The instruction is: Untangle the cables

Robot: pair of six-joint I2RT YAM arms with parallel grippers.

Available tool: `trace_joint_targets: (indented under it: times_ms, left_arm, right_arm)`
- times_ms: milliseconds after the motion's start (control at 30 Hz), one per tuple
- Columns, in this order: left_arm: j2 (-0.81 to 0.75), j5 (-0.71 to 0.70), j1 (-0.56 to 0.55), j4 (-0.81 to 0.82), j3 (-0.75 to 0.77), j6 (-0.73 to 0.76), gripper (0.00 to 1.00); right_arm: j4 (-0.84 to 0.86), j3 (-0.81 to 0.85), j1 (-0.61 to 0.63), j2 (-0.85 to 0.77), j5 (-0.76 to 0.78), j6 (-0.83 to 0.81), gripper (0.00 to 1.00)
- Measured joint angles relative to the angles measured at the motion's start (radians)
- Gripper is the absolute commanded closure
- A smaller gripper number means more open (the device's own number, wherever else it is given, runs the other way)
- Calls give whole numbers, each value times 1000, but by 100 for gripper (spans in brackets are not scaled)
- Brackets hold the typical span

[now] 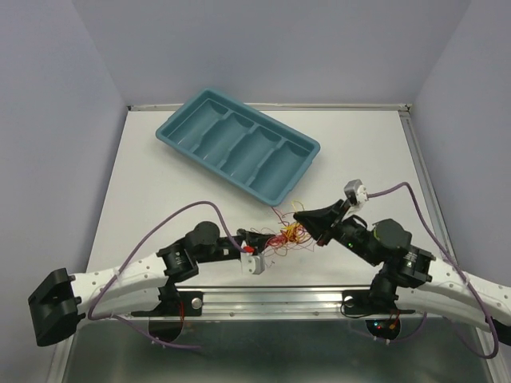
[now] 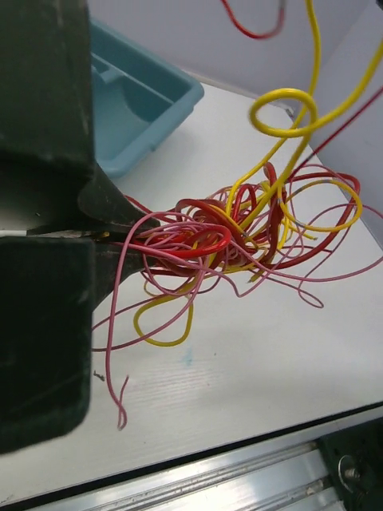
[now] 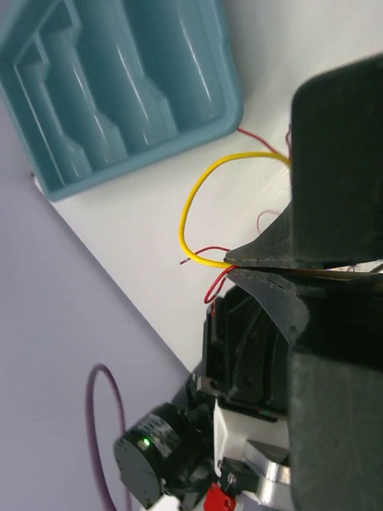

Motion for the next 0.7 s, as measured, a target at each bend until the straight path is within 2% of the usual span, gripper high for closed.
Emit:
trace_joint_targets:
  times_ms: [100, 300, 367, 467, 500, 533, 567, 633, 700]
  left_arm:
    - [-84, -82, -2, -11, 0, -29, 100]
    - [-290, -332, -7, 0, 47, -136, 100]
    - [-346, -380, 0, -2, 57, -172, 100]
    - [-410, -435, 17, -29, 56, -219, 100]
    - [-430, -439, 26, -44, 56, -230, 100]
    - [-452, -439, 32, -61, 55, -240, 100]
    - [-463, -435, 34, -74, 55, -246, 100]
    - [-484, -434, 43, -108, 55, -249, 100]
    - [-496, -409, 63, -140, 58, -249, 100]
  right_arm:
    - [-48, -23, 0, -140, 146, 23, 99]
    - [-245, -58, 15, -500, 558, 169, 100]
    - [-314, -50, 21, -564, 660, 238, 99]
    - [-405, -39, 22, -556, 740, 314, 99]
    - [-426, -39, 22, -547, 754, 333, 92]
    - [-438, -39, 22, -539, 761, 344, 75]
    - [-445, -39, 23, -533, 762, 349, 55]
    - [-457, -24, 18, -492, 782, 323, 1]
    - [-438, 1, 11, -425, 778, 279, 0]
